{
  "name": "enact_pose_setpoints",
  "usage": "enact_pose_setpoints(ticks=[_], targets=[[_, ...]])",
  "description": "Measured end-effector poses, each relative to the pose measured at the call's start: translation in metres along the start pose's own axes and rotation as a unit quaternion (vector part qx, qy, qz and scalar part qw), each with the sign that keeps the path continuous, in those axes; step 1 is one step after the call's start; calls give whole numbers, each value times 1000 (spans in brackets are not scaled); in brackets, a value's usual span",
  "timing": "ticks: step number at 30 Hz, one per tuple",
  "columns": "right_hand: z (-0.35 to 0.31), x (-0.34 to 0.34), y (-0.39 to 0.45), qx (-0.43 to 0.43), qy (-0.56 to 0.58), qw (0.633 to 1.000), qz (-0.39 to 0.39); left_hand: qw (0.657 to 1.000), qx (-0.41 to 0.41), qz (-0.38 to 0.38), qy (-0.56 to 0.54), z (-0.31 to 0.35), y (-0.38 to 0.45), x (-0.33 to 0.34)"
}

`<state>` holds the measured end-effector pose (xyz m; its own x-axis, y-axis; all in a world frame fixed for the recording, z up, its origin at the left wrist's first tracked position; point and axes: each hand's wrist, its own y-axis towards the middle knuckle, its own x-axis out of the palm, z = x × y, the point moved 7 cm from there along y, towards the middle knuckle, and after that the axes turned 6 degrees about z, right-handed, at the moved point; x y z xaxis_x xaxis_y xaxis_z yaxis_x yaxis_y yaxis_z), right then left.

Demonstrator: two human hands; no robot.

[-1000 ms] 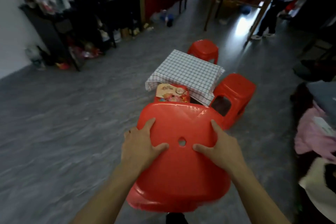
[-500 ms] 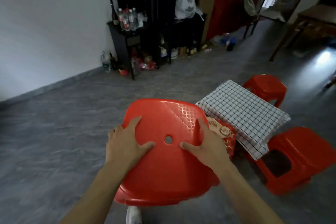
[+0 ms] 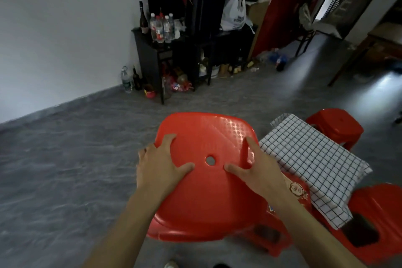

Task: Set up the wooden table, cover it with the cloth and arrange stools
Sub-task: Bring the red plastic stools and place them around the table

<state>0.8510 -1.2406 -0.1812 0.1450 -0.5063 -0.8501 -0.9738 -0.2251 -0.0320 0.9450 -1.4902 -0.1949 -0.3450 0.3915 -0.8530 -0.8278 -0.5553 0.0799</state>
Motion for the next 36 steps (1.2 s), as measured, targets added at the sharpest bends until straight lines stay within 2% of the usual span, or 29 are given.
enact_pose_setpoints(ticks=[9,16,20,27,36], targets=[[-16,22,104,48,10,998,45,999,34,-38,-10,9,121,15],[-3,39,241,68,9,997,47,995,43,-92,-12,48,241,55],[5,29,318,87,32,994,52,995,65,-82,2,84,316,73],[15,-2,418,115,54,986,104,991,110,-75,-20,142,426,106],[47,-10,547,186,15,968,167,977,151,-135,-69,192,567,195]])
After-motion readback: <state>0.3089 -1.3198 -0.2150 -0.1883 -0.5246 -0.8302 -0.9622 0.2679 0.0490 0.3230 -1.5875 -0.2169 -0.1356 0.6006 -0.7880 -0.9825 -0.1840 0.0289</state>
